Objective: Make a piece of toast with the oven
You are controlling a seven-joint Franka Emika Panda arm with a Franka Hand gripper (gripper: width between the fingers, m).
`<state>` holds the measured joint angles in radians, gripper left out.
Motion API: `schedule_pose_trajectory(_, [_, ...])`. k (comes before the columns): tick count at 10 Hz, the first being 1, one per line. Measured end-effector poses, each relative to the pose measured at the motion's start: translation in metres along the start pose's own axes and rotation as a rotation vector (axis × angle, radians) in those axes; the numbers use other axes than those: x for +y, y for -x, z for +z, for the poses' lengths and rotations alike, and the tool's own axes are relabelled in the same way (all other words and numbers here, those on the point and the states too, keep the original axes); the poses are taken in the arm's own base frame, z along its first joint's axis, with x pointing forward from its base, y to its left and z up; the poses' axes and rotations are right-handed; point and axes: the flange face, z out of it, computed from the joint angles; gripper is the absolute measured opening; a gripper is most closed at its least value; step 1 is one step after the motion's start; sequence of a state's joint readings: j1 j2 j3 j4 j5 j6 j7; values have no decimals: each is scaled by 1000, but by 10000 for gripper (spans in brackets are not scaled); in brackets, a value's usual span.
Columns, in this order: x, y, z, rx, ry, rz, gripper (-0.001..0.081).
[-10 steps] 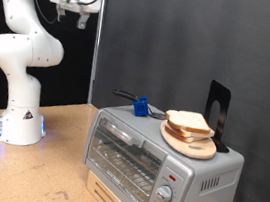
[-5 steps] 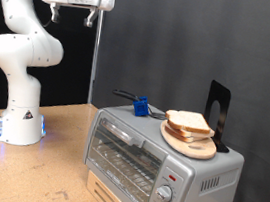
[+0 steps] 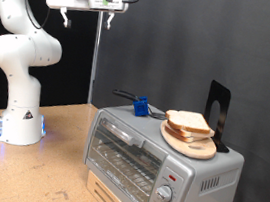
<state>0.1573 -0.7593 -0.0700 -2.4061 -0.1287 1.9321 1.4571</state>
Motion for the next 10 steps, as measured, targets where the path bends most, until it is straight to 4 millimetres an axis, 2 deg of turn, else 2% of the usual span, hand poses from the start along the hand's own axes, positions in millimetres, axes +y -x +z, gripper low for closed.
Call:
schedule_pose_trajectory(3, [0,9,-8,-68,-147,-314,801])
schedule_pose_trajectory(6, [-18,11,24,-29,-287,-623,801])
schedule_pose_trajectory(8, [-13,14,21,-123,-299,-589,801])
schedule_pose_trajectory(10, [-10,13,18,-338,-335,-616,801])
